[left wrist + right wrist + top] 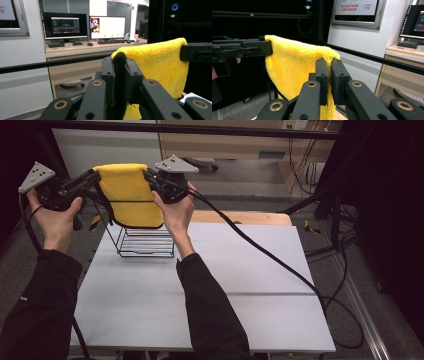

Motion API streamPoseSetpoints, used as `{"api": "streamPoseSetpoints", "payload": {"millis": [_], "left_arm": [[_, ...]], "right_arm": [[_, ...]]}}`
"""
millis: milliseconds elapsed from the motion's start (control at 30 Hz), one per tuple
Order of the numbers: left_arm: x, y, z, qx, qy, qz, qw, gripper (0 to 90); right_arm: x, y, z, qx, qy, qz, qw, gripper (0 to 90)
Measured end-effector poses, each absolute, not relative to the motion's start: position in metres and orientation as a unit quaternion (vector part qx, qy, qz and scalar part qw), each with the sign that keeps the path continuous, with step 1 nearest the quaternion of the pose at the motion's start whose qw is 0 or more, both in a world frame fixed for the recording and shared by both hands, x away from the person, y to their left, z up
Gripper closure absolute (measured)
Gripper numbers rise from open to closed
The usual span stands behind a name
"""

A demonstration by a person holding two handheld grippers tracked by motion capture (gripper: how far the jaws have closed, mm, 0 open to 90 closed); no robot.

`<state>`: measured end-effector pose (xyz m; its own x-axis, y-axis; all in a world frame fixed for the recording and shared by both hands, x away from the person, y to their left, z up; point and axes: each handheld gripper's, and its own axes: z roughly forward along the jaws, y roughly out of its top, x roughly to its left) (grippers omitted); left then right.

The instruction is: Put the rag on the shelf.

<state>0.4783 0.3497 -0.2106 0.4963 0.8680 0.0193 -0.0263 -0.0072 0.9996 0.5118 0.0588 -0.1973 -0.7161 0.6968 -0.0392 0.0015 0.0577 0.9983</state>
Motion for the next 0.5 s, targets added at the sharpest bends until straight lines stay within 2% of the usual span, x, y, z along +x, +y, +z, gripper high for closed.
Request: {"api": "streamPoseSetpoints", "payload": {"millis": [500], "left_arm": [[0.462, 0.355, -0.221, 0.626, 0.348, 0.354, 0.602, 79.1]], "right_arm": [[0.495, 0.062, -0.204, 0.237, 0.693, 0.623, 0.274, 84.8]]}}
